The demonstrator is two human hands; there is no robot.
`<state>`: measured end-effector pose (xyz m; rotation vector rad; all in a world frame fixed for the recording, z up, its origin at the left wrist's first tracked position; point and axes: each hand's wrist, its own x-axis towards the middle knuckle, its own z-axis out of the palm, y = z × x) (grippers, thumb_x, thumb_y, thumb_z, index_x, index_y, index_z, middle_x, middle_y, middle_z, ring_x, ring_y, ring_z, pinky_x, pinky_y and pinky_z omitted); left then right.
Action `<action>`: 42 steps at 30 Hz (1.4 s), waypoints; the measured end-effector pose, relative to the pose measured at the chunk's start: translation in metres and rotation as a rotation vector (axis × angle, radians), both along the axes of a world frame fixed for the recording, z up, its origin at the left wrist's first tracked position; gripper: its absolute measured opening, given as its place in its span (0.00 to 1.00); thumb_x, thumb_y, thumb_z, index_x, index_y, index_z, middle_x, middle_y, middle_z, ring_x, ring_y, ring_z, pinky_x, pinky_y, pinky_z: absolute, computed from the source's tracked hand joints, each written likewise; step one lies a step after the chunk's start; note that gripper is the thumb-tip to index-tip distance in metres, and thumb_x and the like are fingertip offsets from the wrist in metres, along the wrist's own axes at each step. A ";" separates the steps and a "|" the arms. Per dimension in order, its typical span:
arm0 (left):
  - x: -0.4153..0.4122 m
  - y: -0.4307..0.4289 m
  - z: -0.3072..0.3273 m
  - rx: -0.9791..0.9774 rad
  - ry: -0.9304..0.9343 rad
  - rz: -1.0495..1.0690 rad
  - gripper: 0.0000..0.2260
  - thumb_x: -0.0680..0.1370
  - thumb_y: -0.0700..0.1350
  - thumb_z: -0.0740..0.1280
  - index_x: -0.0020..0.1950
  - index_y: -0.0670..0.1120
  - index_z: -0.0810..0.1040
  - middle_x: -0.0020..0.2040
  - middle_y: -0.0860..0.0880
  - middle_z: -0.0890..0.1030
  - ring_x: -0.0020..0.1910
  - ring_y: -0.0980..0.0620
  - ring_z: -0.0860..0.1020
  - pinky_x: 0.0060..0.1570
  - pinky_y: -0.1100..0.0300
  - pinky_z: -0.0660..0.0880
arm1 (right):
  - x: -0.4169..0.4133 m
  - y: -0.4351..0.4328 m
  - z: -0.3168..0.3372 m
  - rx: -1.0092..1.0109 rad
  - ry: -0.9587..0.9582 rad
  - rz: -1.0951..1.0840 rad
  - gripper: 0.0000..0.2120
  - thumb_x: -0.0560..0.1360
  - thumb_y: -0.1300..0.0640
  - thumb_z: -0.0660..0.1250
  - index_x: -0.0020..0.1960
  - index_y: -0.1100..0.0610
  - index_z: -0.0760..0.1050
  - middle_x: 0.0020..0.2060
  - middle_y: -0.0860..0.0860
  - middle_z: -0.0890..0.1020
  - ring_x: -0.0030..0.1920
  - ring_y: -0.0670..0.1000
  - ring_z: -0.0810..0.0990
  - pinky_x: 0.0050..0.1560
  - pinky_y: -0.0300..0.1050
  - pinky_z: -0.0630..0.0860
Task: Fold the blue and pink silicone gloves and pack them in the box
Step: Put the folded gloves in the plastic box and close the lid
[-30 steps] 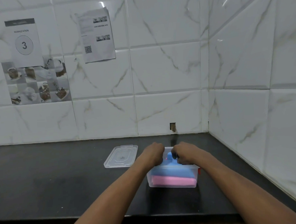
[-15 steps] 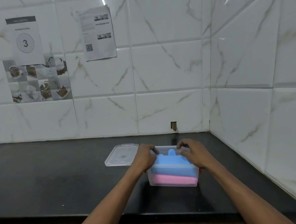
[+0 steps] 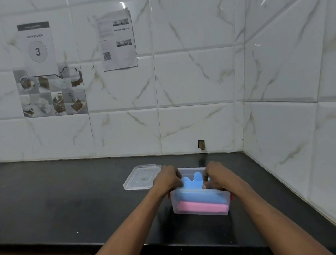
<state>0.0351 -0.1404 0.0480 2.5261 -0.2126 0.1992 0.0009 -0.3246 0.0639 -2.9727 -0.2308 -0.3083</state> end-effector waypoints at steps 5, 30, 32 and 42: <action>0.004 0.042 -0.015 -0.350 -0.296 0.170 0.14 0.77 0.32 0.59 0.55 0.40 0.82 0.56 0.44 0.83 0.56 0.48 0.79 0.54 0.60 0.72 | -0.013 -0.018 -0.008 0.583 -0.509 -0.033 0.08 0.75 0.50 0.69 0.40 0.52 0.80 0.38 0.47 0.80 0.39 0.44 0.76 0.38 0.37 0.68; 0.049 0.125 -0.047 0.543 -0.495 -0.051 0.09 0.75 0.33 0.61 0.53 0.43 0.70 0.52 0.44 0.73 0.45 0.43 0.74 0.41 0.52 0.70 | 0.009 -0.064 -0.088 0.893 -0.338 -0.399 0.21 0.80 0.53 0.61 0.34 0.66 0.75 0.29 0.59 0.78 0.29 0.52 0.72 0.31 0.43 0.68; 0.044 0.123 -0.030 0.490 -0.523 -0.017 0.07 0.77 0.33 0.58 0.52 0.43 0.68 0.51 0.43 0.72 0.41 0.41 0.74 0.38 0.48 0.70 | 0.007 -0.063 -0.087 0.905 -0.369 -0.408 0.19 0.80 0.54 0.61 0.35 0.65 0.75 0.31 0.59 0.79 0.30 0.53 0.74 0.32 0.43 0.69; 0.011 0.086 0.069 -0.581 -0.615 -0.106 0.03 0.79 0.37 0.63 0.52 0.40 0.71 0.49 0.40 0.79 0.47 0.47 0.84 0.43 0.50 0.81 | -0.008 -0.050 -0.041 1.017 -0.916 -0.128 0.06 0.78 0.62 0.63 0.53 0.56 0.77 0.45 0.49 0.78 0.45 0.51 0.78 0.44 0.24 0.70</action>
